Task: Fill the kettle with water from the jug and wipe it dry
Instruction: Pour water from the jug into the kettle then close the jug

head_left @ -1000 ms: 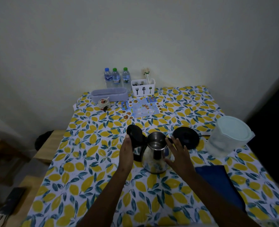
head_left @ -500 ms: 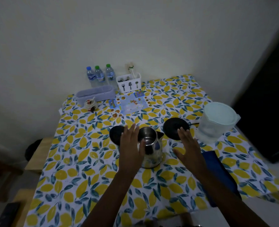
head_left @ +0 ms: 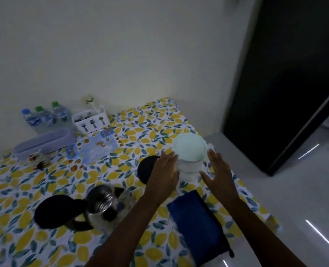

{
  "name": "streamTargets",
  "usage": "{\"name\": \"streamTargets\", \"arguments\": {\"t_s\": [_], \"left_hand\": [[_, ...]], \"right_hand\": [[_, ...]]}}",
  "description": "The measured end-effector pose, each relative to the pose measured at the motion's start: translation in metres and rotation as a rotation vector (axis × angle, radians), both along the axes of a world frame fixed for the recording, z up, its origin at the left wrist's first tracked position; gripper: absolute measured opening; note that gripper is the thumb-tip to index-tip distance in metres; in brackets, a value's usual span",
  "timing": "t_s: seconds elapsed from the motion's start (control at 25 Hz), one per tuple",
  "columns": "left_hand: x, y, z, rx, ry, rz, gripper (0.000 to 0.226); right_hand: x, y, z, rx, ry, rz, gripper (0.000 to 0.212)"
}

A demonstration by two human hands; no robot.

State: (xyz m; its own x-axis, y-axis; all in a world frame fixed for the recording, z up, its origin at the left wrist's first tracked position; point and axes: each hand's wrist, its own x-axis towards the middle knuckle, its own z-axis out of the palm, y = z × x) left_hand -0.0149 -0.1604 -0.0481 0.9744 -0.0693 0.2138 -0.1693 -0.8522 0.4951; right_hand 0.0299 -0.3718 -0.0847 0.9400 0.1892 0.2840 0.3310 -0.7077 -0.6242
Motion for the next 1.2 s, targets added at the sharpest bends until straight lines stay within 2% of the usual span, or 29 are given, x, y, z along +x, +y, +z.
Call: {"name": "streamTargets", "arguments": {"t_s": [0.16, 0.28, 0.4, 0.48, 0.56, 0.64, 0.76, 0.92, 1.2], "left_hand": [[0.058, -0.031, 0.0, 0.15, 0.111, -0.061, 0.056], [0.088, -0.047, -0.002, 0.263, 0.202, -0.094, 0.072], [0.097, -0.059, -0.015, 0.448, 0.278, -0.093, 0.089], [0.097, -0.064, -0.024, 0.532, 0.276, -0.058, 0.091], [0.101, -0.067, -0.028, 0.536, 0.275, -0.03, 0.087], [0.102, -0.069, -0.029, 0.548, 0.291, -0.019, 0.086], [0.103, -0.072, -0.028, 0.539, 0.312, -0.005, 0.085], [0.1, -0.07, -0.027, 0.512, 0.311, -0.003, 0.084], [0.045, -0.056, -0.02, 0.417, 0.315, -0.002, 0.083]], "right_hand": [[0.057, -0.021, -0.001, 0.056, 0.085, -0.025, 0.054], [0.096, -0.022, -0.003, 0.112, 0.186, 0.015, 0.043], [0.124, -0.017, -0.013, 0.305, 0.362, 0.072, 0.033], [0.138, -0.012, -0.023, 0.417, 0.452, 0.094, 0.031], [0.151, -0.01, -0.034, 0.408, 0.53, 0.098, 0.037], [0.16, -0.008, -0.044, 0.405, 0.621, 0.089, 0.053], [0.172, -0.009, -0.056, 0.474, 0.744, 0.032, 0.065], [0.174, -0.004, -0.064, 0.688, 0.857, -0.033, 0.047], [0.113, 0.004, -0.059, 0.789, 0.789, -0.101, 0.047]]}}
